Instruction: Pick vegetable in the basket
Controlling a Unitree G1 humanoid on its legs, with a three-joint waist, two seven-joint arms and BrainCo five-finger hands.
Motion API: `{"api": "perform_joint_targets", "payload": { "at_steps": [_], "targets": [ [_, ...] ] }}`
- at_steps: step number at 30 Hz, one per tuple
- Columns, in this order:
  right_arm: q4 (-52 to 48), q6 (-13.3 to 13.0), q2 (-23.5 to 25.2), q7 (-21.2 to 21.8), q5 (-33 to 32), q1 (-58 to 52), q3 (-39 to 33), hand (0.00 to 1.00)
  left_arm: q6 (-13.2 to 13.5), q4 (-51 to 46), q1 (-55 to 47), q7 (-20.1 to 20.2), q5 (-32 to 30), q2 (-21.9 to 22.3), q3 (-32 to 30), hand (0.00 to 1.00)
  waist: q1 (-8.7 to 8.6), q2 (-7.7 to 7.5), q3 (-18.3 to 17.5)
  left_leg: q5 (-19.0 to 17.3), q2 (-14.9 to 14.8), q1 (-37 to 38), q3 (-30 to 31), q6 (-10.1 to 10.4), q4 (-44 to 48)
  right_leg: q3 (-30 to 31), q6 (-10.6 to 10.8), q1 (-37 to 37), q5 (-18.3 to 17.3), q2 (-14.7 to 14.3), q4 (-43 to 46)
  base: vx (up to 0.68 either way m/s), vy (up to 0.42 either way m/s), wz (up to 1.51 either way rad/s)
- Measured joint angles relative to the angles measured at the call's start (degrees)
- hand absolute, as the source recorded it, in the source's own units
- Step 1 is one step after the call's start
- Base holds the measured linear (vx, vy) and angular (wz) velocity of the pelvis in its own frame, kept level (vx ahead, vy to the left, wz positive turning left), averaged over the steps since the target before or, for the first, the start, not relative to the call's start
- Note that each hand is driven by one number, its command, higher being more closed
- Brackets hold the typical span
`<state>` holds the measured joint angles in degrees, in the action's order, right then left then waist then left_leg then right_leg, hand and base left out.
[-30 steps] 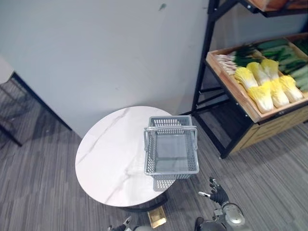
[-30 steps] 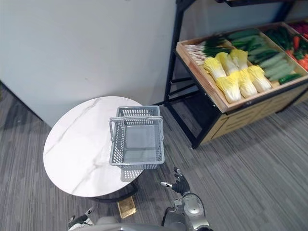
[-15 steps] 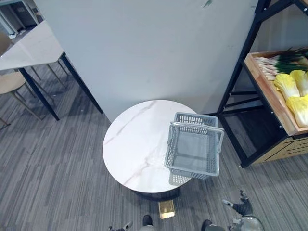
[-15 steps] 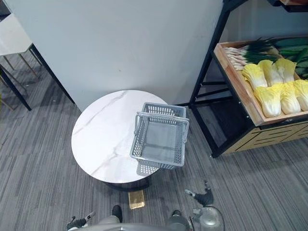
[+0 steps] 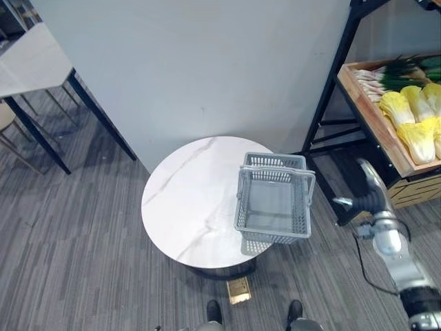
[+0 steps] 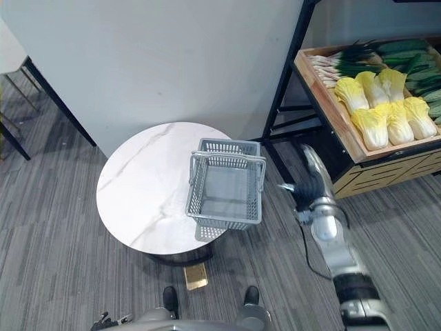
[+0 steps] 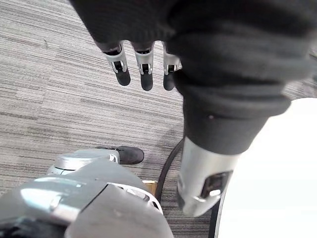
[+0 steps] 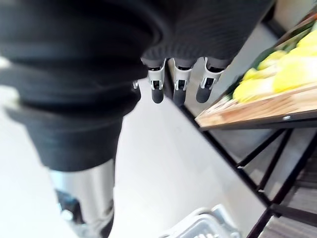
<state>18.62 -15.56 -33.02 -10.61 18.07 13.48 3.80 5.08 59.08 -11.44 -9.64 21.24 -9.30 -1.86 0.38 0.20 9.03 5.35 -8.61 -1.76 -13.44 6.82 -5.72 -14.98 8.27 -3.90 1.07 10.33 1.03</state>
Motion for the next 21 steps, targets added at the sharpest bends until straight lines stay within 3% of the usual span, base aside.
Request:
{"api": "perform_joint_targets", "payload": {
  "at_steps": [4, 8, 11, 17, 21],
  "targets": [
    [0.27, -0.07, -1.9, 5.95, -1.1, 6.47, 4.33, 0.0, -0.24, -0.56, 0.32, -0.05, 0.13, -0.06, 0.48, 0.0, 1.72, -0.42, 0.9, 0.27, 0.01, -0.21, 0.3, 0.01, 0.32, 0.32, -0.4, -0.05, 1.36, -0.31, -0.12, 0.11, -0.002, 0.03],
    [3.34, -0.03, -2.22, 8.48, -1.15, 12.46, 9.07, 0.0, -0.23, -1.01, 0.47, -0.03, 0.11, -0.06, 0.42, 0.0, 2.13, -0.11, 1.66, 0.54, 0.11, -0.52, 1.63, -0.37, 0.33, -0.35, -0.51, 0.04, 1.45, -0.38, -0.19, 0.12, -0.013, 0.06],
    [7.7, 0.33, -2.22, 9.65, -1.17, 17.58, 12.58, 0.0, -0.19, -2.42, 0.82, 0.05, 0.09, -0.05, 0.42, 0.0, 2.41, -0.2, 3.35, 0.55, 0.18, -1.04, 2.04, -0.38, 0.34, -0.72, -0.51, -0.09, 1.46, -0.38, -0.3, 0.04, -0.005, 0.08],
    [14.11, 1.89, -2.19, 10.92, -1.17, 21.98, 15.27, 0.0, -0.25, -2.65, 1.59, 0.05, 0.13, 0.06, 0.41, 0.0, 4.59, 0.01, 6.29, 0.83, 0.44, -2.58, 3.4, -0.7, 0.33, -1.65, -0.53, -0.96, 1.46, -0.19, -0.31, -0.03, 0.003, 0.1],
    [16.46, 2.88, -2.19, 10.93, -1.16, 23.71, 15.51, 0.0, -0.23, -2.7, 1.54, 0.07, 0.12, 0.2, 0.36, 0.0, 4.73, 0.24, 7.77, 1.09, 0.72, -3.13, 4.7, -0.81, 0.33, -2.62, -0.53, -0.86, 1.45, 0.05, -0.28, -0.02, 0.006, 0.12]
  ]
}}
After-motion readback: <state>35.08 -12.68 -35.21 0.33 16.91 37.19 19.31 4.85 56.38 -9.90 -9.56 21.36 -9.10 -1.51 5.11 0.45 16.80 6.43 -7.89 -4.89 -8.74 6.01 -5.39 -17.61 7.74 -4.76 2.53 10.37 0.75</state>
